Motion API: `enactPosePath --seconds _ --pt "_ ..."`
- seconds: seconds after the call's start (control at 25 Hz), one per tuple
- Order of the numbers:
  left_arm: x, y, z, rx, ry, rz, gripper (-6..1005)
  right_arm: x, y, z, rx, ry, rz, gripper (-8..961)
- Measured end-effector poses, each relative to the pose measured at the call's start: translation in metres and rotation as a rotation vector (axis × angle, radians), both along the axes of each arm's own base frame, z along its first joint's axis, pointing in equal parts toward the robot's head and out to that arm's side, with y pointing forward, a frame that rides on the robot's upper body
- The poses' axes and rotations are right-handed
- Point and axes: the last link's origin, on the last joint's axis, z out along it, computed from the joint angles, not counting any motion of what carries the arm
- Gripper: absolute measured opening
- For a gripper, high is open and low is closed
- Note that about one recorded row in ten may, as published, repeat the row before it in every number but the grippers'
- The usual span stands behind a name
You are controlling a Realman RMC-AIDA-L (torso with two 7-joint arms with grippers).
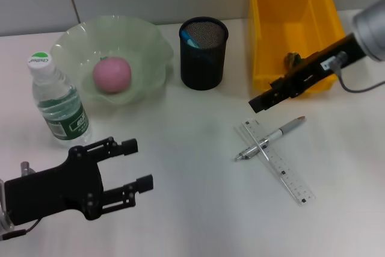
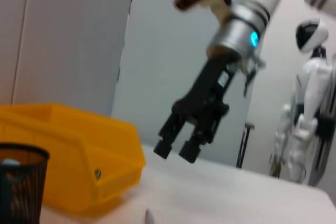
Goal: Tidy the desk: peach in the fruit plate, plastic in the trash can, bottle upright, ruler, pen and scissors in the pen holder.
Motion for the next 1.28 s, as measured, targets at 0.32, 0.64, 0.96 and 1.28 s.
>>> enactPosePath --seconds 0.32,0.64,0.96,1.28 --pt "-0.003 0.001 0.0 0.002 0.038 -0.01 743 -0.022 0.022 -0.041 -0.066 -0.28 -0.119 720" --pt "-0.001 0.001 0.001 -0.001 0.051 -0.034 743 -0.024 0.031 -0.063 -0.049 -0.402 -0.155 713" --pt "0.001 0.002 0.003 0.004 0.054 -0.048 743 -0.01 0.037 -0.077 -0.03 -0.4 -0.185 706" --pt "0.001 0.002 0.004 0.007 0.056 -0.052 743 -0.004 0.041 -0.093 -0.017 -0.376 -0.195 699"
